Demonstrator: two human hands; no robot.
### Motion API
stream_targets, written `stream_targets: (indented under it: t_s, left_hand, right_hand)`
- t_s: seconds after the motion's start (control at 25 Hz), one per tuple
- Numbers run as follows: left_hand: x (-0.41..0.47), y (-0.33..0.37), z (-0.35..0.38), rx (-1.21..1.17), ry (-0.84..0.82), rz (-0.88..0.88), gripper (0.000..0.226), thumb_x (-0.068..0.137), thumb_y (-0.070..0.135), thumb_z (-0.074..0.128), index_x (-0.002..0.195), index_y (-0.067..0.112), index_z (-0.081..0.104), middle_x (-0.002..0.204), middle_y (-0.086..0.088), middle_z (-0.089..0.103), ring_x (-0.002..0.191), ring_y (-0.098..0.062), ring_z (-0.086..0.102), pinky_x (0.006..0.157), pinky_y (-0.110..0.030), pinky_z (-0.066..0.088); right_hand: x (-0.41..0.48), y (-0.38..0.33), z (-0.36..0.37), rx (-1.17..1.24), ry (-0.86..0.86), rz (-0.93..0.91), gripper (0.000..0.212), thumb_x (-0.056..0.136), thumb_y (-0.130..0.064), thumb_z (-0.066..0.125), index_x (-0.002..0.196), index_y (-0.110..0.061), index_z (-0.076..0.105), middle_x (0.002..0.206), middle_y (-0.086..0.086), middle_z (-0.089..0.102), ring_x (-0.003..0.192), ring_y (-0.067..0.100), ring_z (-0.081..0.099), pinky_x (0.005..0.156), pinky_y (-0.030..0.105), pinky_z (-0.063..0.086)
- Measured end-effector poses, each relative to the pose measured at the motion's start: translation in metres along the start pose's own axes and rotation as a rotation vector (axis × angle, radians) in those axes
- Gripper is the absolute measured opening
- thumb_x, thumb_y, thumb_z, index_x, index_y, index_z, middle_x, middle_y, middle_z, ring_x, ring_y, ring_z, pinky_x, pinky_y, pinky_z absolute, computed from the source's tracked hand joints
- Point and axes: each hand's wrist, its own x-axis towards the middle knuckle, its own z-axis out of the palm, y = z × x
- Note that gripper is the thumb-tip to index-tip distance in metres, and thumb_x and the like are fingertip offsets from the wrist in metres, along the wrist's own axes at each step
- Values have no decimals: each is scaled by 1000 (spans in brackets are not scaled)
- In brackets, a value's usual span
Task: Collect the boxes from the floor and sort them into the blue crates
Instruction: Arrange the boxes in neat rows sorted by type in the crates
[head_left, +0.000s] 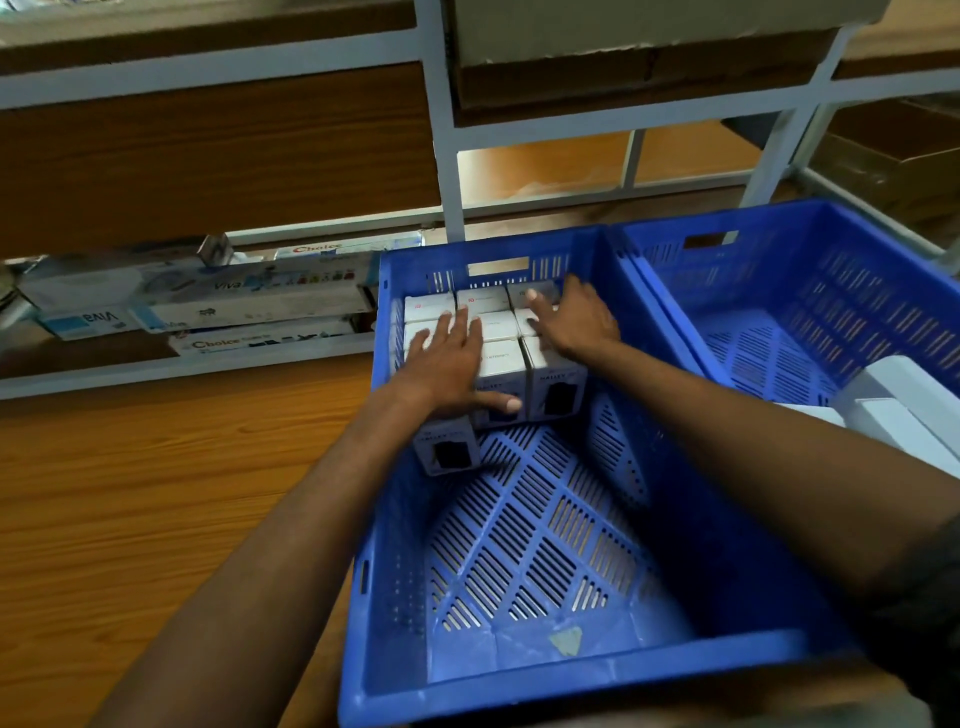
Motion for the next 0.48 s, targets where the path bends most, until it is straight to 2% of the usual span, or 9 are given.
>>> stream_targets:
  t_s: [0.08, 0.12, 0.16, 0.2, 0.32, 0.4, 0.48]
  left_hand:
    - [-17, -5, -8, 177, -63, -36, 145, 70, 80, 69, 161, 7, -16, 169, -14, -22, 157, -32, -17, 126, -53, -5]
    - [-25, -6, -9, 266, -98, -51, 148, 67, 76, 76, 161, 5, -15, 169, -15, -20, 157, -33, -16, 127, -53, -3]
    - [-31, -6, -8, 344, -109, -67, 148, 68, 69, 81, 161, 4, -13, 170, -16, -17, 158, -34, -13, 128, -53, -1]
    - [-34, -5, -4, 415, -94, -81, 143, 71, 60, 84, 161, 2, -10, 170, -17, -14, 158, -35, -9, 128, -54, 3]
    - [-36, -3, 7, 617, -14, -98, 104, 94, 38, 70, 161, -2, 1, 170, -22, 4, 158, -38, 7, 127, -53, 16]
    - [-38, -2, 11, 702, 9, -99, 89, 98, 31, 64, 159, -4, 11, 167, -22, 21, 153, -37, 25, 124, -51, 23]
    - [-40, 2, 10, 730, 25, -90, 80, 98, 28, 63, 157, -3, 20, 160, -18, 35, 144, -34, 41, 120, -49, 29]
  right_hand:
    - [-28, -12, -8, -99, 233, -192, 30, 98, -31, 52, 122, -17, 62, 128, 7, 61, 117, 26, 57, 98, 46, 48]
    - [-45, -19, -9, -124, 240, -265, 17, 91, -25, 56, 104, -20, 66, 111, 2, 65, 103, 20, 60, 90, 42, 52]
    - [-63, -25, -8, -163, 161, -310, 10, 85, -24, 59, 91, -22, 66, 97, -1, 66, 90, 19, 61, 80, 37, 53]
    - [-78, -30, -3, -221, 0, -318, 10, 81, -27, 60, 83, -20, 67, 84, 0, 65, 81, 21, 62, 73, 33, 52]
    - [-108, -34, 21, -364, -535, -362, 17, 80, -25, 62, 70, -12, 65, 65, 5, 60, 69, 27, 62, 61, 30, 49]
    - [-113, -31, 36, -384, -638, -437, 20, 83, -18, 64, 65, -11, 58, 63, 6, 57, 61, 23, 57, 58, 28, 43]
    - [-115, -28, 45, -329, -608, -463, 33, 84, -13, 66, 58, -18, 47, 56, -1, 50, 51, 12, 48, 53, 26, 37]
